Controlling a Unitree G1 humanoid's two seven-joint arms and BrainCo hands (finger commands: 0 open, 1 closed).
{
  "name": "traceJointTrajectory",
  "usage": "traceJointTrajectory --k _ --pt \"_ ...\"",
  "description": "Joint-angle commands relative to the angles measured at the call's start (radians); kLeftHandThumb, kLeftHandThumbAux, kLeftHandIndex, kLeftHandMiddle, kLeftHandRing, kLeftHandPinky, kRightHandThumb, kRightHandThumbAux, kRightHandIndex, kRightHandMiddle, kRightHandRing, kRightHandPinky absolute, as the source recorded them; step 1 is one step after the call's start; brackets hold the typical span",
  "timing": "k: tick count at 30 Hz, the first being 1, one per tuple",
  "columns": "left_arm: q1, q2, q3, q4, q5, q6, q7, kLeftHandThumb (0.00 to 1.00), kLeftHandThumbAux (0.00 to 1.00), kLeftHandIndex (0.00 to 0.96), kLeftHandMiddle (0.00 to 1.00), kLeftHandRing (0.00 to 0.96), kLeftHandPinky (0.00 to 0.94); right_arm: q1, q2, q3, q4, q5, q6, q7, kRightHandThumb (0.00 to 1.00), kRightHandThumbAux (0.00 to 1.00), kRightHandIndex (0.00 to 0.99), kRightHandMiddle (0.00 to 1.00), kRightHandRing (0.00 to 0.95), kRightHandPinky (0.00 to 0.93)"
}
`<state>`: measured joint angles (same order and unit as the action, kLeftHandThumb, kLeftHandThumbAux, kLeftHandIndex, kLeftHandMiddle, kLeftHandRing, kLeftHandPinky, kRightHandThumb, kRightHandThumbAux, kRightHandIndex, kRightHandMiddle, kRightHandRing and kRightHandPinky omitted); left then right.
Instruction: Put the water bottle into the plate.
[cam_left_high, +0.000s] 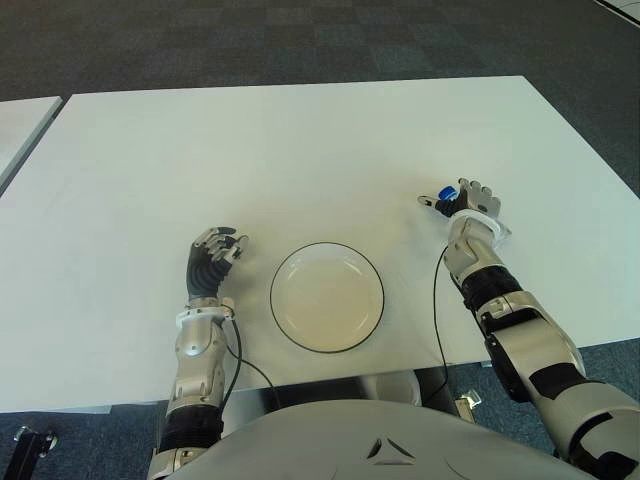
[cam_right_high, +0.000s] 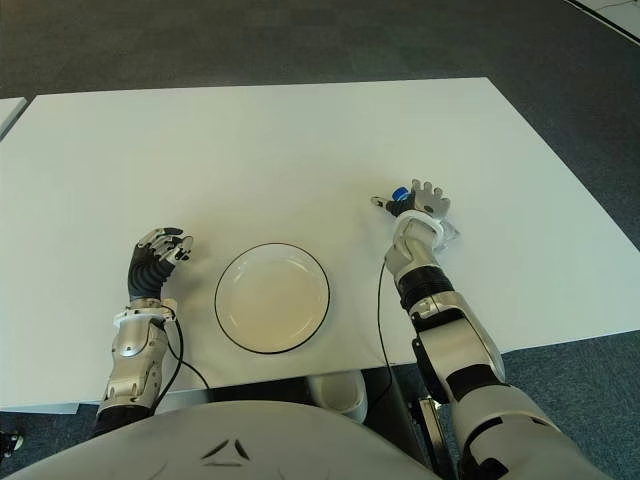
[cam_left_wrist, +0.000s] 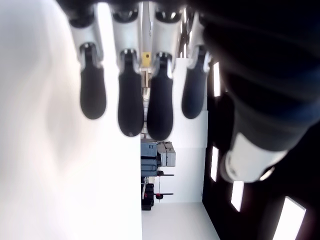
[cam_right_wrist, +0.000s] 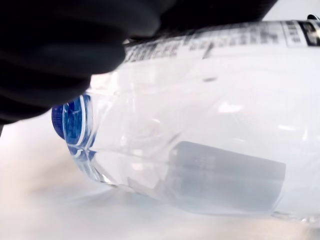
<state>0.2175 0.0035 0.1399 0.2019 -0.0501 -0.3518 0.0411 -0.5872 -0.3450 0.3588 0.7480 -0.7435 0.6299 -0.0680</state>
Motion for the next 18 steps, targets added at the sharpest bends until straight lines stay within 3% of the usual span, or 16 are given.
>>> traceJointTrajectory --k 1,7,11,18 --pt "0.009 -0.007 -0.002 -0.006 -0.004 0.007 0.0 0.709 0.708 0.436 0.593 0.57 0.557 0.001 -0.004 0.068 0.022 -0.006 0.041 0.148 0.4 0.318 0.0 0.0 0.0 0.0" --pt "0.011 -0.008 -0.002 -0.009 -0.009 0.005 -0.005 0.709 0.708 0.436 0.594 0.572 0.559 -0.017 -0.028 0.146 0.048 -0.029 0.027 0.284 0.385 0.318 0.0 0.0 0.0 0.0" --pt "0.009 -0.007 -0.002 -0.005 -0.022 -0.007 -0.017 0.709 0.708 0.436 0.594 0.573 0.56 -0.023 -0.033 0.164 0.046 -0.022 0.029 0.35 0.377 0.318 0.012 0.0 0.0 0.0" --pt "0.007 -0.002 -0.002 0.007 -0.029 -0.035 -0.03 0.709 0.708 0.437 0.596 0.578 0.568 -0.035 -0.019 0.177 0.084 -0.014 0.038 0.387 0.379 0.31 0.088 0.0 0.0 0.0"
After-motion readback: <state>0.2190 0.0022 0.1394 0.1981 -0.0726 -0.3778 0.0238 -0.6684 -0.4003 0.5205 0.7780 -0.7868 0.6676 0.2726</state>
